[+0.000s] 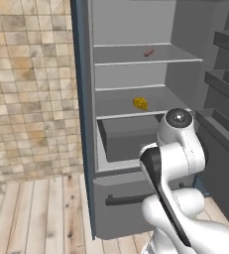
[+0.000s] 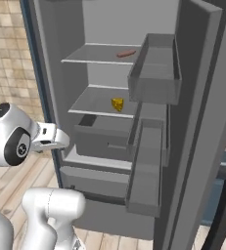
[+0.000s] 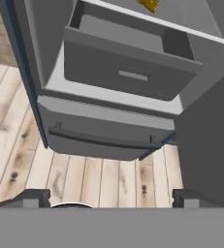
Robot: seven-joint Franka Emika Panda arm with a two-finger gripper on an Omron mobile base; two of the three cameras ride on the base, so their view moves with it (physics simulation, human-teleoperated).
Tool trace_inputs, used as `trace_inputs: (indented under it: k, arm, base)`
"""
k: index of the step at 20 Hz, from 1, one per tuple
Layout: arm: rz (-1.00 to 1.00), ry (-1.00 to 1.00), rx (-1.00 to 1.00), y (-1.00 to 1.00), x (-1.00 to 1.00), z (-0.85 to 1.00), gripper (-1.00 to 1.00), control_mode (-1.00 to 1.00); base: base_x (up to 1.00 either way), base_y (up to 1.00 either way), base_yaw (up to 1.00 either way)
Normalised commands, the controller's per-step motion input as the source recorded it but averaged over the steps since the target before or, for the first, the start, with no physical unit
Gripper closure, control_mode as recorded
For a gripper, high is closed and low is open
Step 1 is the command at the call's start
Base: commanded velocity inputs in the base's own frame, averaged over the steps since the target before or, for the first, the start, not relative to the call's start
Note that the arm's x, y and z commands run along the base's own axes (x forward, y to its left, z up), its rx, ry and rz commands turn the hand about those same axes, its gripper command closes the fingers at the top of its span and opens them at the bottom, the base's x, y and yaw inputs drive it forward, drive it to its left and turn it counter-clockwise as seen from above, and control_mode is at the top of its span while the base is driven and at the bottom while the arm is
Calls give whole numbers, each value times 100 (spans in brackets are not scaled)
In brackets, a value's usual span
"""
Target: Retrieve the sausage and cheese from the fridge and place them on the cutting board on the counter.
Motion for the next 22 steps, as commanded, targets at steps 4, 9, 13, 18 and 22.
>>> trace_inputs:
  k: [4,9,13,18,22]
  arm:
    - [0,0,0,0,0,0,-100,100]
    - [0,0,0,0,0,0,-100,100]
    - [0,0,0,0,0,0,-100,100]
    - [0,0,0,0,0,0,-100,100]
    - [0,0,0,0,0,0,-100,100]
  base:
    - [46,-38,-3]
    - [47,-27,-3]
    - [34,0,-3]
    - [0,0,0]
    - [0,0,0]
